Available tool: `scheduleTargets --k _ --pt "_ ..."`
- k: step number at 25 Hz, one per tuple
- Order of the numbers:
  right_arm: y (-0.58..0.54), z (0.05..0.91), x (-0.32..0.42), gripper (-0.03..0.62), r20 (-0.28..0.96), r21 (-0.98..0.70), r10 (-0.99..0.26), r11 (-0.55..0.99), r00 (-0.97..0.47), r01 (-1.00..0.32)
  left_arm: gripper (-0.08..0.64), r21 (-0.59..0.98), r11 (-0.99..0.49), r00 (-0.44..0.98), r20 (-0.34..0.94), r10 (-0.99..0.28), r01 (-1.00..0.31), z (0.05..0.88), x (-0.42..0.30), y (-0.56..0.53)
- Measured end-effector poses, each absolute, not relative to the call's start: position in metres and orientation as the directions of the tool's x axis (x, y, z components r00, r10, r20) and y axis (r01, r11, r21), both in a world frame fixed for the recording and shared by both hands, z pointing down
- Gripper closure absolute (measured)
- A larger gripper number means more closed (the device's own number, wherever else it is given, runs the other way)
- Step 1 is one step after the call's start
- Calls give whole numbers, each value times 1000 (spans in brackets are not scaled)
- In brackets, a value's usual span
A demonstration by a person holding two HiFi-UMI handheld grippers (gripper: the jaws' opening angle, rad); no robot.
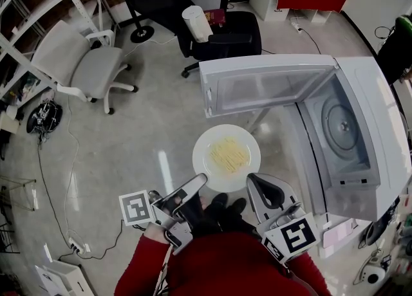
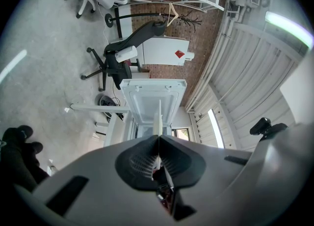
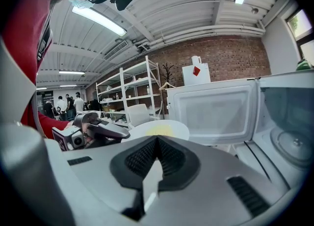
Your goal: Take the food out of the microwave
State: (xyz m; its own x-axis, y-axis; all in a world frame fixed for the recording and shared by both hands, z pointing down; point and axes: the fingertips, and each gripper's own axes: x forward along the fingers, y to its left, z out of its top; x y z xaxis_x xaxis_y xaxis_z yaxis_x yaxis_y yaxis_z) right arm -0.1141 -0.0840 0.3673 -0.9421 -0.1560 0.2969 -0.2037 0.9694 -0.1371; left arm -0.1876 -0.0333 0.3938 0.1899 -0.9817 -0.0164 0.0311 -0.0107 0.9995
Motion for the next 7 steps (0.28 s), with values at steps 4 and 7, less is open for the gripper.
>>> scheduleTargets --k 4,7 --pt "-86 367 -116 583 296 -135 -156 970 -942 -203 543 999 -14 194 -20 -981 30 393 -188 -35" --pt "-87 366 -119 583 293 -132 -159 970 -943 -204 543 999 -12 192 -19 -981 33 393 -190 -36"
